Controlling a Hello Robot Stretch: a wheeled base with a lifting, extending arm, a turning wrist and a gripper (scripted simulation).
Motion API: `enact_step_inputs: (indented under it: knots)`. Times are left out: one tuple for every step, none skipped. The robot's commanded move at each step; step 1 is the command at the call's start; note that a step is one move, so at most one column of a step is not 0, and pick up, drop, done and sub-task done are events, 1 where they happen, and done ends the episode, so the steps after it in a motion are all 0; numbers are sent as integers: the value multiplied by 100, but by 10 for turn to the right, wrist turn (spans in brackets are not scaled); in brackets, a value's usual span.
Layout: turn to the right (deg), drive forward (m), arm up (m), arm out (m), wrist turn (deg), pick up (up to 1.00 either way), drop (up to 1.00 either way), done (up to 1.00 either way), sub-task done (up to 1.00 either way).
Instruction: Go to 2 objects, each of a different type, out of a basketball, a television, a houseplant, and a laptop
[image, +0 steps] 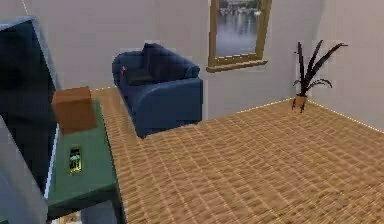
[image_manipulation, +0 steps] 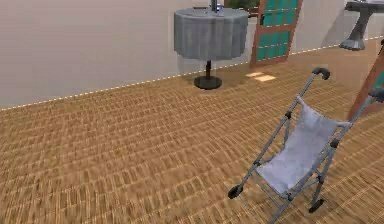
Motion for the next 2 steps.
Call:
enact_step_inputs:
  knots:
    - [450, 0, 0, 0, 0, 0, 0, 0, 0]
    - [0, 100, 0, 0, 0, 0, 0, 0, 0]
